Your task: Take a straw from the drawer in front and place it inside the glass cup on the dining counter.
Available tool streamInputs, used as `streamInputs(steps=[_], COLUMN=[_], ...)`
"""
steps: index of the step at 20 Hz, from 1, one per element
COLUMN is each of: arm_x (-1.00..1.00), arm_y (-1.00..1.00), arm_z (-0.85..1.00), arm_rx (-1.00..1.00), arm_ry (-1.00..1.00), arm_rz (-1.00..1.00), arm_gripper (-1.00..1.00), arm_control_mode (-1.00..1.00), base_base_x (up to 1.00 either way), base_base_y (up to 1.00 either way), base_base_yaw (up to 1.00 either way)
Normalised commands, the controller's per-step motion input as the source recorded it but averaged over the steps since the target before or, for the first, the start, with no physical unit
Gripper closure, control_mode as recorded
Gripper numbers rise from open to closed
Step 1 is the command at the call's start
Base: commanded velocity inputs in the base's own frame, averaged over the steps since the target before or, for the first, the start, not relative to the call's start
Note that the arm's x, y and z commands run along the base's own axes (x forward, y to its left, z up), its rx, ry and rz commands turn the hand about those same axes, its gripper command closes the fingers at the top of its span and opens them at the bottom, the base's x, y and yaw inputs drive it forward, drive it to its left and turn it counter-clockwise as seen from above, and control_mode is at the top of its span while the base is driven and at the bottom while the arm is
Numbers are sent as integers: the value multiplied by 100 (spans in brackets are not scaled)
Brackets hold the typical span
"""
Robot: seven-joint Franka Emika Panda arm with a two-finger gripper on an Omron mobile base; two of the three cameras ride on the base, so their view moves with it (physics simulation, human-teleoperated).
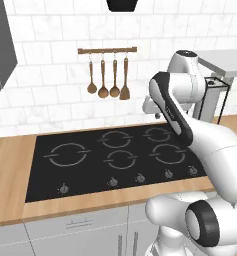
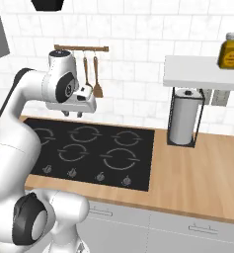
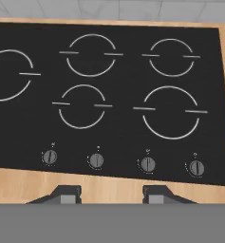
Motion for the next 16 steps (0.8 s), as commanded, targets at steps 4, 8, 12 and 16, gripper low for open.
streamInputs(steps=[4, 8, 12, 16], arm_x=[0, 0, 0, 0], arm_y=[0, 0, 0, 0], arm_z=[0, 0, 0, 0], arm_rx=[0, 0, 0, 0], arm_ry=[0, 0, 0, 0], arm_rz=[0, 0, 0, 0], arm_gripper=[-100, -100, -100, -100], arm_control_mode=[100, 100, 100, 100], base_base_x=[-7, -19, -44, -35], base_base_y=[0, 4, 31, 48], base_base_yaw=[0, -6, -43, -57])
